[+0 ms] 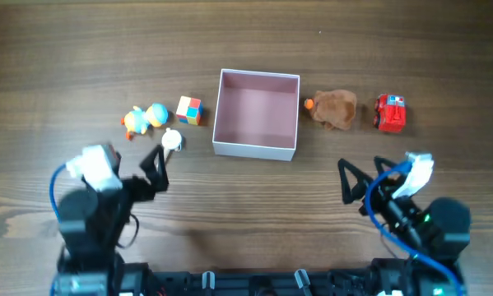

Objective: Pack container
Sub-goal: 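Move the right gripper to the brown plush bear and grasp it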

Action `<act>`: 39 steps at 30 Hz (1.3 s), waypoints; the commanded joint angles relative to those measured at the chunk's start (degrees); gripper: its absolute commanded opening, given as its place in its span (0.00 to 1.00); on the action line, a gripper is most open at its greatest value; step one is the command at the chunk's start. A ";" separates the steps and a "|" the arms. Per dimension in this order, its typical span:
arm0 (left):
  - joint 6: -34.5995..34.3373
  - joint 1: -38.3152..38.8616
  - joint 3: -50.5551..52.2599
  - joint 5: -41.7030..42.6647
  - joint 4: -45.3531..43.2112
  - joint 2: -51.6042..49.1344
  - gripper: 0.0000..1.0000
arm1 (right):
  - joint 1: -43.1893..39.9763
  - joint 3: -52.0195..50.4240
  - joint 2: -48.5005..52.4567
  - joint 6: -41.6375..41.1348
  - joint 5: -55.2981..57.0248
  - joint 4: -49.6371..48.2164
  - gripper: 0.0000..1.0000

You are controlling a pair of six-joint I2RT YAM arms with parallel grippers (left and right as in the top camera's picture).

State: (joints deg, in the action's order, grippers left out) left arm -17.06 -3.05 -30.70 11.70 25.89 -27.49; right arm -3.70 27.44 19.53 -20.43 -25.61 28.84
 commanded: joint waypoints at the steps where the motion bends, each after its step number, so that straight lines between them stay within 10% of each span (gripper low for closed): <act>1: 0.31 0.31 -11.69 1.11 1.44 -13.99 1.00 | -0.24 11.58 12.11 7.02 6.45 6.27 0.99; 16: 5.11 0.26 -40.94 -0.15 17.35 -52.52 1.00 | -0.24 43.58 52.59 14.23 10.51 24.50 1.00; 39: 5.05 0.26 -40.89 -9.42 18.56 -55.58 1.00 | 11.13 48.11 83.95 8.41 26.40 13.51 0.99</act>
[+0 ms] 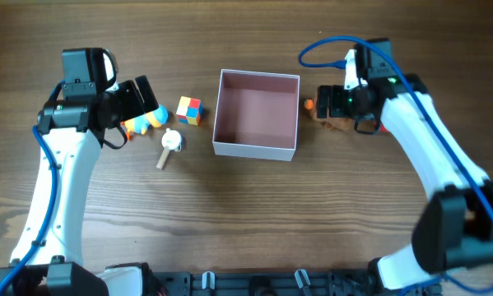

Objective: Pack container
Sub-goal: 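Move the right gripper to the brown plush bear and grasp it, then carry the bear into the box and open the right gripper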

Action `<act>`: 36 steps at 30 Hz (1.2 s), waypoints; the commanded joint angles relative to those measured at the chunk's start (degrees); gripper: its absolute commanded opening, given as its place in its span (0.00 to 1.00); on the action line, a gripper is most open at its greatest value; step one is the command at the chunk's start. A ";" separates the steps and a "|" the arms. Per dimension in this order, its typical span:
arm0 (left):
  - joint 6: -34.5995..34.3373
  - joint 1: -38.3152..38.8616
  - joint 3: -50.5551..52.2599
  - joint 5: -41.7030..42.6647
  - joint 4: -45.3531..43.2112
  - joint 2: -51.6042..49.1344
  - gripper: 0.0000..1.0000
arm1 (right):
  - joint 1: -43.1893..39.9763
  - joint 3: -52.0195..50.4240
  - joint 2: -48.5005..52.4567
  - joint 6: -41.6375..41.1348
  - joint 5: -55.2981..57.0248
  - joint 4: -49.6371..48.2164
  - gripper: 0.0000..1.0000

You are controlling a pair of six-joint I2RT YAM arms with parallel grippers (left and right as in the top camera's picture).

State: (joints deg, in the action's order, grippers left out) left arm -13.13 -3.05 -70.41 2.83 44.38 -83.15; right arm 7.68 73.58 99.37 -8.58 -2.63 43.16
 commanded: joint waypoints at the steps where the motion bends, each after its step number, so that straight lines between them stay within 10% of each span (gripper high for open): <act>1: 1.11 0.26 -1.18 -0.55 0.07 0.09 1.00 | -0.24 1.97 4.92 -3.74 3.43 -1.07 1.00; 11: 1.11 0.26 -1.18 -0.55 0.07 0.09 1.00 | -0.26 1.95 10.03 -8.09 2.14 -5.60 0.94; 22: 1.11 0.26 -1.18 -0.55 0.07 0.09 1.00 | -1.33 1.95 15.04 -8.96 0.68 -5.60 0.60; 28: 1.11 0.26 -1.18 -0.55 0.07 0.09 1.00 | -1.33 1.95 14.78 -7.96 4.66 -4.76 0.04; 36: 1.11 0.26 -1.18 -0.55 0.07 0.09 1.00 | -1.14 6.34 6.58 -7.82 8.87 1.16 0.04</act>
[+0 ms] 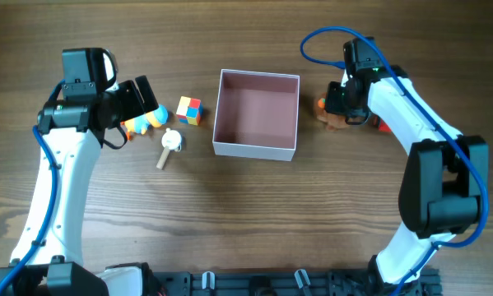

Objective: Pack container
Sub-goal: 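Carry the bear into the box and open the right gripper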

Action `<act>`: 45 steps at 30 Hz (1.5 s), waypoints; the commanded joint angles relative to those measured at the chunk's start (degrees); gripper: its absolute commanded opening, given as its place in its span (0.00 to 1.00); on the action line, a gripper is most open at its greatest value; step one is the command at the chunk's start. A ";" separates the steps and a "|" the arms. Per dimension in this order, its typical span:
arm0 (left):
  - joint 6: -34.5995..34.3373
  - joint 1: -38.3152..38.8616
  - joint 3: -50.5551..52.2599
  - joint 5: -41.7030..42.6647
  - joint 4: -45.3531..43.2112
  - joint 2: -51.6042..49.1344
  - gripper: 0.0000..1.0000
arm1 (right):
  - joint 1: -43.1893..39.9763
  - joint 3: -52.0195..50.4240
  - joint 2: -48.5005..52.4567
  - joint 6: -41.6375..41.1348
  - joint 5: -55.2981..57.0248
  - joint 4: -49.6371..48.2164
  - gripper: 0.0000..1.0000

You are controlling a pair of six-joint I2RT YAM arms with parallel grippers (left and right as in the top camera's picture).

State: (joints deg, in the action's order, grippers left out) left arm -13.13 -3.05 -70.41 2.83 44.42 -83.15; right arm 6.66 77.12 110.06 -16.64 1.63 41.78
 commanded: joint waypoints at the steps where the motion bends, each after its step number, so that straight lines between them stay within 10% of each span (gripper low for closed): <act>1: 1.11 0.26 -1.18 -0.55 0.02 0.09 1.00 | 0.26 5.20 -7.04 0.17 4.55 4.70 0.04; 13: 1.11 0.26 -1.18 -0.55 0.02 0.09 1.00 | 16.96 14.91 -20.39 -7.54 0.92 11.98 0.04; 34: 1.11 0.26 -1.18 -0.55 0.02 0.09 1.00 | 27.98 14.21 6.05 -16.48 0.31 -3.91 0.05; 39: 1.11 0.26 -1.18 -0.55 0.02 0.09 1.00 | 28.00 14.21 6.95 -16.35 3.10 -4.70 0.63; 42: 1.11 0.26 -1.18 -0.55 0.02 0.09 1.00 | 28.00 14.21 6.95 -15.63 3.08 -4.68 0.63; 45: 1.11 0.26 -1.18 -0.55 0.02 0.09 1.00 | 28.06 14.21 6.58 -14.34 3.08 -4.61 0.42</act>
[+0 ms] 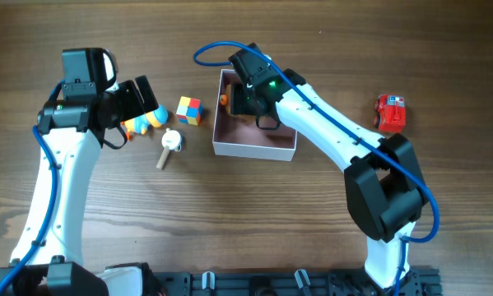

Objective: Pack container
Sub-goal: 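Carry the bear into the box and open the right gripper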

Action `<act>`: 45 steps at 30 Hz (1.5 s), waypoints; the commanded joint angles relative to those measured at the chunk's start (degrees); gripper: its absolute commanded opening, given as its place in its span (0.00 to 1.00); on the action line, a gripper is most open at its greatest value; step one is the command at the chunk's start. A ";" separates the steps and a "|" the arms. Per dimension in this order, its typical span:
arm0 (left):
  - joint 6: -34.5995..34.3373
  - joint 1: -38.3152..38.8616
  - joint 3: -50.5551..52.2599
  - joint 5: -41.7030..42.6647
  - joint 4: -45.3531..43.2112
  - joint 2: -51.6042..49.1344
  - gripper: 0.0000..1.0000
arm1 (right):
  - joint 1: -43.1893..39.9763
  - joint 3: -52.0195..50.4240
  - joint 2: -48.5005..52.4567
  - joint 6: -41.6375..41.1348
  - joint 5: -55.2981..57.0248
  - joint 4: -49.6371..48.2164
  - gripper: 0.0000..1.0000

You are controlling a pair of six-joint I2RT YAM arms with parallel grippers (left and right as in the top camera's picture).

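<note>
The pink-lined open box [254,149] stands mid-table. My right gripper [240,102] hangs over the box's far left corner. Its fingers are mostly hidden under the wrist, shut on the brown plush toy [226,100], of which only an orange tip and a brown edge show. My left gripper [136,104] stands open at the orange and blue duck toy [144,121], left of the box. A colour cube [189,109] and a small white mallet [170,144] lie between the duck and the box. A red toy truck [390,113] sits to the right.
The right arm stretches diagonally across the box's right side and the table beyond it. The left arm runs down the left side of the table. Bare wood lies in front of the box.
My right gripper was on the brown plush to the right of the box. Now it is over the box's far left corner with the plush in it. The left arm has not moved.
Both arms were folded at the near edge, with the toys lying either side of the box. Then the left gripper was at the duck toy and the right at the brown plush. The right gripper closed in on the plush and now holds it over the box.
</note>
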State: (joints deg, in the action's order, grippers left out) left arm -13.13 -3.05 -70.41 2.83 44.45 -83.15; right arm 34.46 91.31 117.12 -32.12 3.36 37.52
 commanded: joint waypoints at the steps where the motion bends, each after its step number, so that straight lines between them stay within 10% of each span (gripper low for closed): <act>1: 1.11 0.26 -1.18 -0.55 0.00 0.09 1.00 | 0.26 0.04 -0.87 2.71 1.40 -0.39 0.42; 14: 1.11 0.26 -1.18 -0.55 0.00 0.09 1.00 | 0.24 0.09 -7.96 7.78 4.52 1.75 0.84; 27: 1.11 0.26 -1.18 -0.55 0.00 0.09 1.00 | -0.09 0.09 -10.14 2.23 10.80 11.96 0.80; 30: 1.11 0.26 -1.18 -0.55 0.00 0.09 1.00 | -0.09 -0.20 -9.97 -1.77 10.75 17.46 0.68; 35: 1.11 0.26 -1.18 -0.55 0.00 0.09 1.00 | -0.24 -2.14 -9.99 -2.60 10.84 19.34 0.13; 45: 1.11 0.26 -1.18 -0.55 0.00 0.09 1.00 | -2.40 -10.51 -9.97 -2.78 10.82 14.71 0.04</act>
State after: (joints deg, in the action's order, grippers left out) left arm -12.93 -3.05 -70.41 2.83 44.47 -83.15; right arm 33.74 84.12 108.79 -33.74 12.73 53.17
